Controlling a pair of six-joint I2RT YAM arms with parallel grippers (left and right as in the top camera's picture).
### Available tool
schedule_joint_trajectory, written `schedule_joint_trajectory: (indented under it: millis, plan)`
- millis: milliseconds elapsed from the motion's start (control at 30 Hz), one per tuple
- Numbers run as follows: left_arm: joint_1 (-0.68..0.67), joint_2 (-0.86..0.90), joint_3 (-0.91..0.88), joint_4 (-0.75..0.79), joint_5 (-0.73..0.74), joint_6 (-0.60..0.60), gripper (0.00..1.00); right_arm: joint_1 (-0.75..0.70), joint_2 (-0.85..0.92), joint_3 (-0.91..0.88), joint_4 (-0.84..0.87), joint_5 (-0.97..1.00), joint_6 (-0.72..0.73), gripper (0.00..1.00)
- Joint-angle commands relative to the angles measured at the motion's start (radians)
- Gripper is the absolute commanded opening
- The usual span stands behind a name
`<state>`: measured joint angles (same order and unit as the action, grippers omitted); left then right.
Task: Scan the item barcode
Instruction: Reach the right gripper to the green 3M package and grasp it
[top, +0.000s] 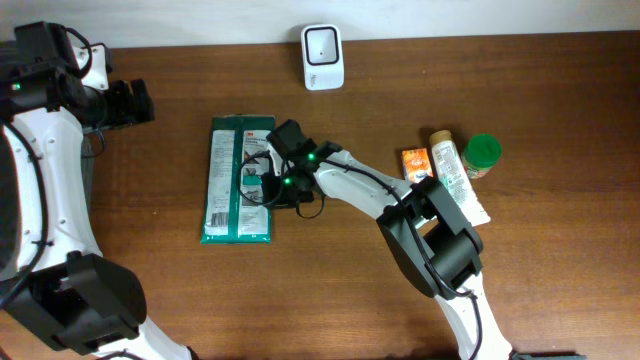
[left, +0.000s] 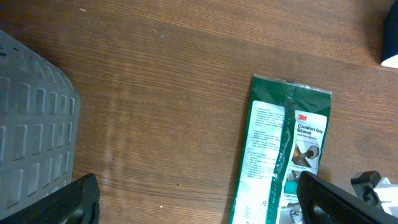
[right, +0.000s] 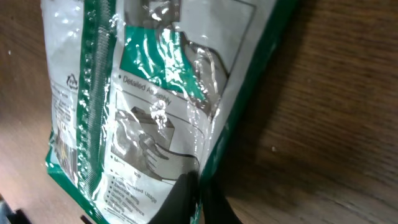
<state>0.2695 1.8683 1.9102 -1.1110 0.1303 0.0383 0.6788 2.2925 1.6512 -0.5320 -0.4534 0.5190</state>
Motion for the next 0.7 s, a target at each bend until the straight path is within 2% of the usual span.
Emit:
schedule_joint_trajectory:
  millis: [0,67,167,300,400,433,533,567,600,633,667]
  plan:
    - [0.0,-0.006,0.006,0.002,0.003,0.015,0.99,0.0,0.054,-0.023,-0.02,0.071,-0.005,0.04]
    - [0.0,-0.006,0.006,0.002,0.003,0.015,0.99,-0.008,0.035,-0.022,-0.06,0.093,-0.005,0.04]
    - [0.0,-0.006,0.006,0.002,0.003,0.015,0.99,-0.049,-0.01,0.005,-0.205,0.177,-0.006,0.04]
    - [0.0,-0.006,0.006,0.002,0.003,0.015,0.99,-0.114,-0.018,0.042,-0.377,0.266,-0.085,0.04]
    - [0.0,-0.006,0.006,0.002,0.003,0.015,0.99,-0.18,-0.018,0.077,-0.446,0.177,-0.182,0.04]
    - [0.0,-0.006,0.006,0.002,0.003,0.015,0.99,-0.217,-0.018,0.108,-0.483,0.101,-0.259,0.04]
    - [0.0,-0.006,0.006,0.002,0.003,0.015,0.99,-0.293,-0.018,0.181,-0.542,-0.032,-0.397,0.15]
    - [0.0,-0.006,0.006,0.002,0.003,0.015,0.99,-0.314,-0.018,0.196,-0.552,-0.068,-0.432,0.23]
    - [0.0,-0.006,0.006,0.002,0.003,0.015,0.99,-0.338,-0.018,0.201,-0.554,-0.102,-0.469,0.42]
    - [0.0,-0.006,0.006,0.002,0.003,0.015,0.99,-0.355,-0.018,0.2,-0.553,-0.105,-0.48,0.55]
    - [0.0,-0.006,0.006,0.002,0.003,0.015,0.99,-0.375,-0.013,0.2,-0.544,-0.104,-0.486,0.62]
